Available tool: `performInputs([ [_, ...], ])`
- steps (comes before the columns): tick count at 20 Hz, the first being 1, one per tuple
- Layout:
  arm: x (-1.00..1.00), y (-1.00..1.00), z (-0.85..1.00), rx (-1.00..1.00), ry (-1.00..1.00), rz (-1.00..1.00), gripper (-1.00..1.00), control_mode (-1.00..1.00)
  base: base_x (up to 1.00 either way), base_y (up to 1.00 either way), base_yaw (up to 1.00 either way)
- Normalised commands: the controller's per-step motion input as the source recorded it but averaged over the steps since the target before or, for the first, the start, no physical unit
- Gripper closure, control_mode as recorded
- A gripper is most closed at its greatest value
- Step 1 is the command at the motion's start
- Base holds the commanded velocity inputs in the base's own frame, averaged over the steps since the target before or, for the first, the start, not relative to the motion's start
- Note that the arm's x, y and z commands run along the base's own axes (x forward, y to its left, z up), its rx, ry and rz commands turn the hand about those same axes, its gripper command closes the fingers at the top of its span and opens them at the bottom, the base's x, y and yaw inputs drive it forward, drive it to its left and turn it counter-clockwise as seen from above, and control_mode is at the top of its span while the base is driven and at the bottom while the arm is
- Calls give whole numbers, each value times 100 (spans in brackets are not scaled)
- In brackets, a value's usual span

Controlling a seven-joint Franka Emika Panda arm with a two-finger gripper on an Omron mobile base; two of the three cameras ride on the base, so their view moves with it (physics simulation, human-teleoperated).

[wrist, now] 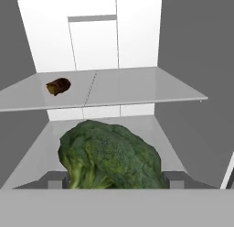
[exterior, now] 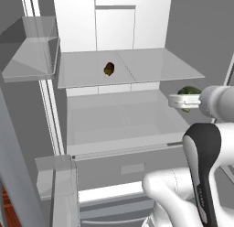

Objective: Gather the broccoli and sweet potato from the fridge and place them on a tray on the dining counter. Then gather the chicken drumstick and fish from the fridge and place them on the other tray.

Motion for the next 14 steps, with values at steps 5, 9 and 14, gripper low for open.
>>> performInputs([
  [5,-4,0,0,0,6,0,100,-100,0,0,0],
  [9,-1,0,0,0,6,0,100,-100,0,0,0],
  [14,0,0,0,0,1,0,100,-100,0,0,0],
])
